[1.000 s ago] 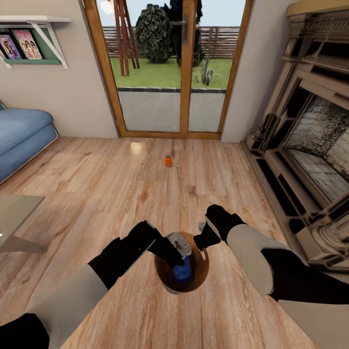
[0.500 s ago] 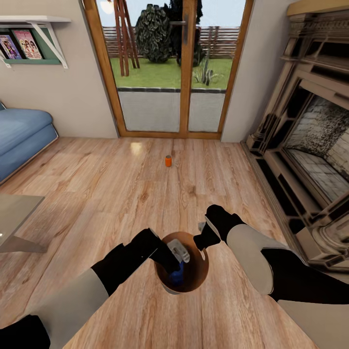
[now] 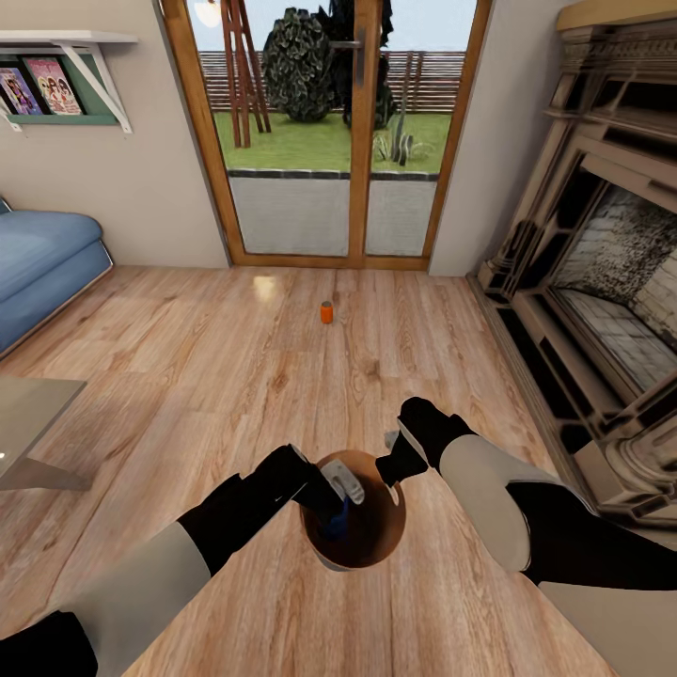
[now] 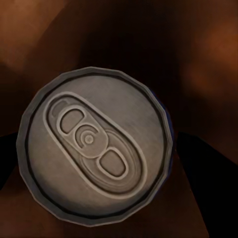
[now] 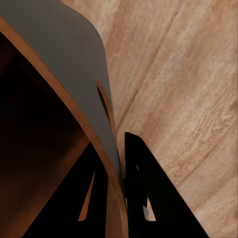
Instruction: Put the three can of soda from the living room inside the tash can in the kitchen.
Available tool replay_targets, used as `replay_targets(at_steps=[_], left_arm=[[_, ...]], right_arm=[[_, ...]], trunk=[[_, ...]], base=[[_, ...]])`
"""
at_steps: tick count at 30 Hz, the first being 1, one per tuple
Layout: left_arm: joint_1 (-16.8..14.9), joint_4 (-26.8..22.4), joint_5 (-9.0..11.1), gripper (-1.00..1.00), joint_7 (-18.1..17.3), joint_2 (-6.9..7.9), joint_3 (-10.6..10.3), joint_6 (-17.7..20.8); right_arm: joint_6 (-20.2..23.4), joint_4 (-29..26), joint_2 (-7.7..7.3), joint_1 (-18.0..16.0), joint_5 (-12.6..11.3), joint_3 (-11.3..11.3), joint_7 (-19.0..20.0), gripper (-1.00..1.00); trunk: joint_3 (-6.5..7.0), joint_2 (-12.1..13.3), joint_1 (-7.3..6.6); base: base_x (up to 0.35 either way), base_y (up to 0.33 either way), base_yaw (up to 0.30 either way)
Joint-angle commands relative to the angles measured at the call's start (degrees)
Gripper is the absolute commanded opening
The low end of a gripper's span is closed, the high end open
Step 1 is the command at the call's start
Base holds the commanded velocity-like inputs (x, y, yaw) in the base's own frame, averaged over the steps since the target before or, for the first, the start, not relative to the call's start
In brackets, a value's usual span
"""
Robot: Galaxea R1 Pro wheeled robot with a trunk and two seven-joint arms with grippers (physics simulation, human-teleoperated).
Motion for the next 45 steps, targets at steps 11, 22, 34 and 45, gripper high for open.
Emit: replay_targets(at_steps=[11,22,34,45], left_arm=[[0.00,3.67,0.09,1.00,2.99,-0.31,-0.55,-0.51],[0.00,5.45,0.28,1.00,3.10,-0.74,-0.62,-1.22],[2.41,-7.65,1.32,1.00,-1.92,4.23,2.27,-4.23],[10.48,-27.67,1.33,1.00,-31.23,15.54,40.22,-5.22]], right_arm=[[0.25,0.03,0.01,-0.01,-1.85,-0.85,0.25,-1.00],[0.25,0.05,0.01,-0.01,-1.85,-0.85,0.25,-1.00],[0.25,-0.06,-0.10,-0.01,-1.66,-0.84,0.25,-1.00],[0.25,0.02,-0.63,0.03,-1.84,-1.05,0.25,-1.00]], trunk=[[0.00,0.00,0.00],[0.00,0.00,0.00],[0.00,0.00,0.00],[0.00,0.00,0.00]], base=[[0.000,0.000,0.000],[0.000,0.000,0.000],[0.000,0.000,0.000],[0.000,0.000,0.000]])
